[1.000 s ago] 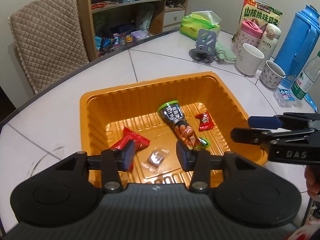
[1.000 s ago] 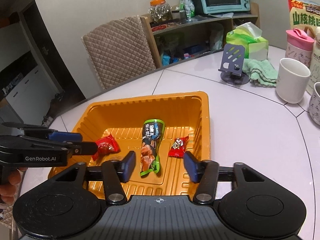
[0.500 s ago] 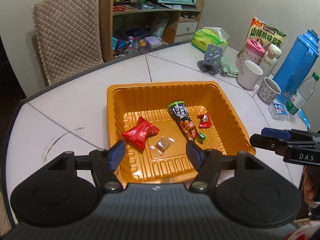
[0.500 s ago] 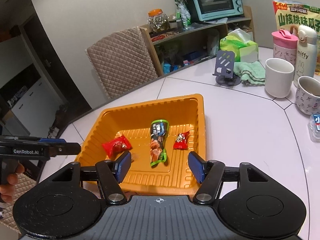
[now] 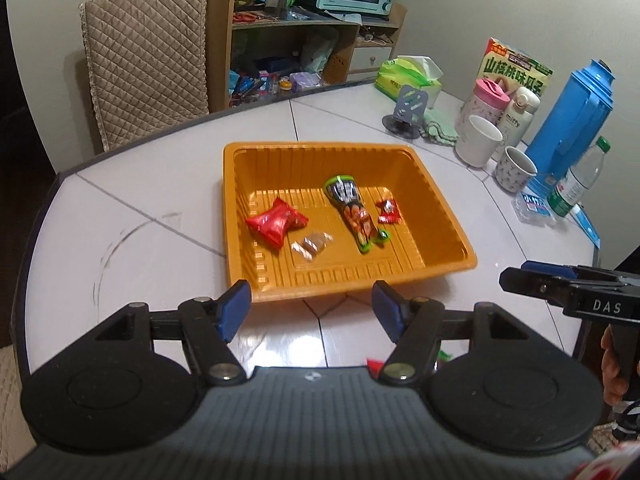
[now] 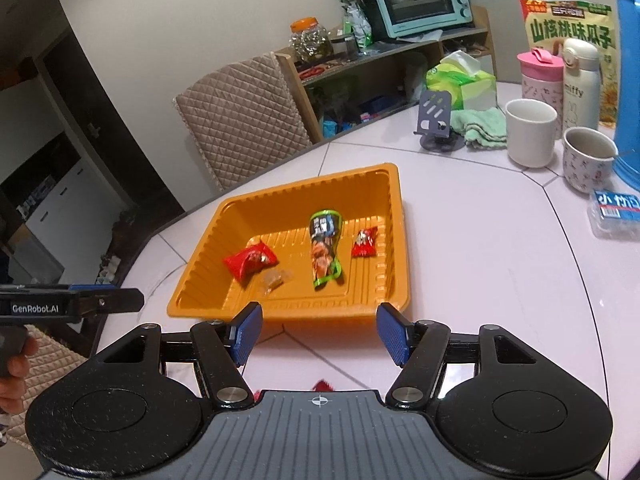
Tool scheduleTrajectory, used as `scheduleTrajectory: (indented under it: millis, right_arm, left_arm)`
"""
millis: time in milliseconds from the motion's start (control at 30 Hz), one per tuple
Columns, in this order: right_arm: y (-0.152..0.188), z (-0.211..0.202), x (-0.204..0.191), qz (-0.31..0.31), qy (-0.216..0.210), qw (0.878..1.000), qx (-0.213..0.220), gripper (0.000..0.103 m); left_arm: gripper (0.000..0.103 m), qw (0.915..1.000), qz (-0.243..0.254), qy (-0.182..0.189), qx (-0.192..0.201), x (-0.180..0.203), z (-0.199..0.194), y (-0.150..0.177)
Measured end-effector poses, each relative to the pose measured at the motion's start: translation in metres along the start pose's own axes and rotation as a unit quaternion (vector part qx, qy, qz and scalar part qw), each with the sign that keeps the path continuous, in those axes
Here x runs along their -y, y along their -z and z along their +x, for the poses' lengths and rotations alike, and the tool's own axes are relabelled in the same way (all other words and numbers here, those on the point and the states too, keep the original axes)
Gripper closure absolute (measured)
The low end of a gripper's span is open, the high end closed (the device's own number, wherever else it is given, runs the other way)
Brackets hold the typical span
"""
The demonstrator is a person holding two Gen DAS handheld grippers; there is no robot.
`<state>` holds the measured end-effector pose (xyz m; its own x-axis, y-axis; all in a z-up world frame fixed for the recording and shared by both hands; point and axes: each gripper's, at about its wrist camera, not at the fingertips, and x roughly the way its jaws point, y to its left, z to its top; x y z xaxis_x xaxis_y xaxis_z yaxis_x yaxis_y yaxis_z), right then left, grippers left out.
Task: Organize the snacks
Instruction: 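Move both open tools away from the tray toward the loose snacks, then lower the left gripper onto the red square candy and close it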
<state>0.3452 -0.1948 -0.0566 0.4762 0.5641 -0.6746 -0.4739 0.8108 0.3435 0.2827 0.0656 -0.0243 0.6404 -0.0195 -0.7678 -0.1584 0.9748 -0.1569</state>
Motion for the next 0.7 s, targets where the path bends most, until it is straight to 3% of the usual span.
scheduleTrajectory:
  millis: [700]
  right_arm:
    - [0.06, -0.029, -0.009, 0.018, 0.014, 0.999, -0.038, 0.04]
  left_arm:
    - [0.04, 0.9998, -0.003, 0.01, -0.019, 0.012, -0.028, 0.072]
